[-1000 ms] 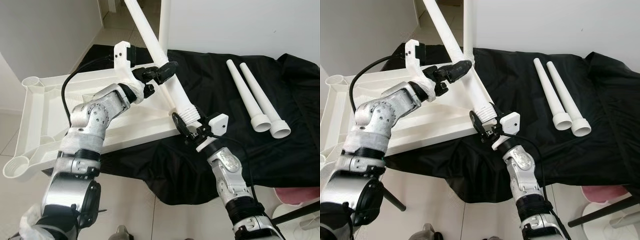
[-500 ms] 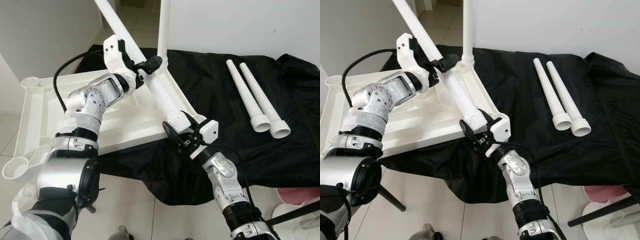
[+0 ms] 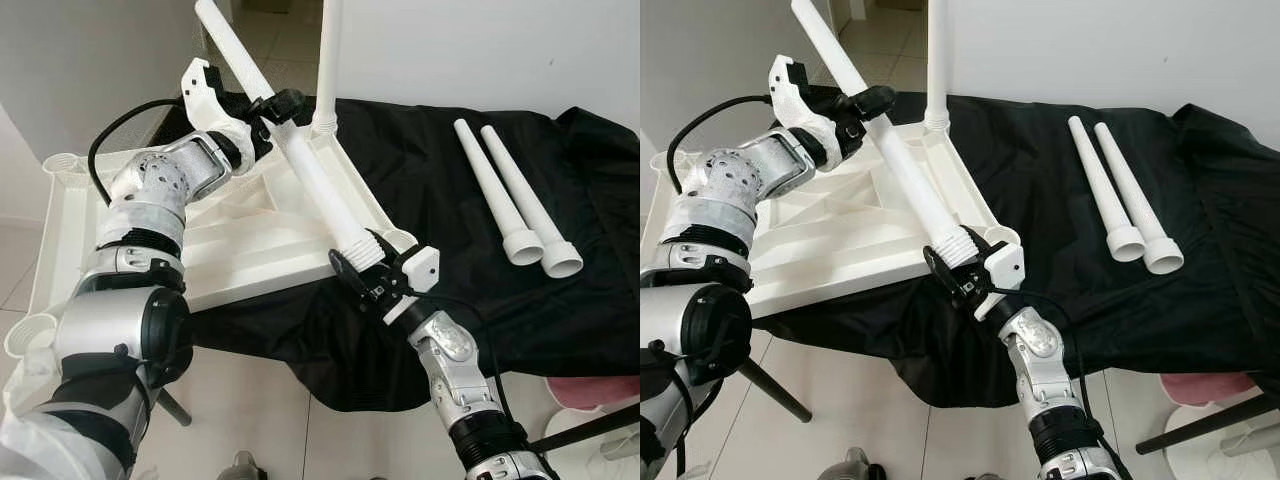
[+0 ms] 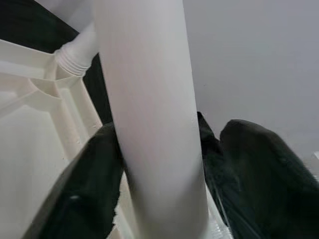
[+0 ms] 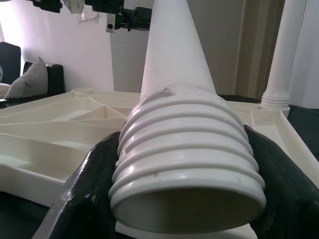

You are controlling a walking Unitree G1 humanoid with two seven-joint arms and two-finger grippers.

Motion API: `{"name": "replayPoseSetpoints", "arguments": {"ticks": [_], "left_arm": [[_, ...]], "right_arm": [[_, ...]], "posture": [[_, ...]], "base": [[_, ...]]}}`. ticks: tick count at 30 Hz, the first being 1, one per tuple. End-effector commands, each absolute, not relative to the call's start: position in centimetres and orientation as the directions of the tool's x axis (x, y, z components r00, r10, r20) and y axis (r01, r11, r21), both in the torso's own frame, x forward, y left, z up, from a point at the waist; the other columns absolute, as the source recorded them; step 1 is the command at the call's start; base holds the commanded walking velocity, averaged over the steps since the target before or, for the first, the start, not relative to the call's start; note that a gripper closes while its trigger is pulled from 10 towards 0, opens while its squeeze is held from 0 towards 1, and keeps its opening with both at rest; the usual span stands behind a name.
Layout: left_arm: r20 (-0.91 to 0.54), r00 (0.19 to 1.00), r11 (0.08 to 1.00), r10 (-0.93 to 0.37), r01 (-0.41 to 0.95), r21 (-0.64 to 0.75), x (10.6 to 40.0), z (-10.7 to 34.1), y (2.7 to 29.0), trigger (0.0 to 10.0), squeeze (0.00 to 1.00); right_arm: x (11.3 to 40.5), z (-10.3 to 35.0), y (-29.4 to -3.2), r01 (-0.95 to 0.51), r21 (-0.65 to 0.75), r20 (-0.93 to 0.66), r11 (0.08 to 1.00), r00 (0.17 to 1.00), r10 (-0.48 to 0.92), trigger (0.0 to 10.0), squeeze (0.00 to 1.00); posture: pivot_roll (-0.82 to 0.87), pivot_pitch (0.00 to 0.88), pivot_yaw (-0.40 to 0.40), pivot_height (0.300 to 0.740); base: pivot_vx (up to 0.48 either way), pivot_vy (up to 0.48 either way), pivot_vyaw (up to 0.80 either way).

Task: Building children table

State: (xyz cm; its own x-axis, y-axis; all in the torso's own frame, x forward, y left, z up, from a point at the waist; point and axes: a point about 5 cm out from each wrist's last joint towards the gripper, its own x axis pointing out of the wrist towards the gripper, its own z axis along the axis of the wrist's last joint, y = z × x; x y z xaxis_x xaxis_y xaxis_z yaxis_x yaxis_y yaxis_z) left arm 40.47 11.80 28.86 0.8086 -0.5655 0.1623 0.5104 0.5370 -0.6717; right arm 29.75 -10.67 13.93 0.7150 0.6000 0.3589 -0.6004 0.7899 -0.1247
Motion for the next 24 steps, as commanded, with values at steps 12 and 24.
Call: {"name": "replayPoseSetpoints", "arguments": {"ticks": [12,24], "left_arm": [[0.264,0.710,0.401,-0.653,0.620,-0.675,40.0,30.0,10.1,0.0,0.00],[0.268,0.747,0.423,-0.608,0.591,-0.687,40.4,30.5,11.2,10.0,0.00]], "right_arm": [[29.7,14.2,-10.6,-0.618,-0.144,0.354,0.773,0.697,0.624,10.0,0.00],[30.0,14.4,-11.1,-0.611,-0.056,0.370,0.790,0.722,0.585,10.0,1.00]], "posture": [[0.01,0.012,0.009,0.740],[0.01,0.007,-0.003,0.740]], "base": [[0.000,0.000,0.00],[0.000,0.000,0.00]]}}
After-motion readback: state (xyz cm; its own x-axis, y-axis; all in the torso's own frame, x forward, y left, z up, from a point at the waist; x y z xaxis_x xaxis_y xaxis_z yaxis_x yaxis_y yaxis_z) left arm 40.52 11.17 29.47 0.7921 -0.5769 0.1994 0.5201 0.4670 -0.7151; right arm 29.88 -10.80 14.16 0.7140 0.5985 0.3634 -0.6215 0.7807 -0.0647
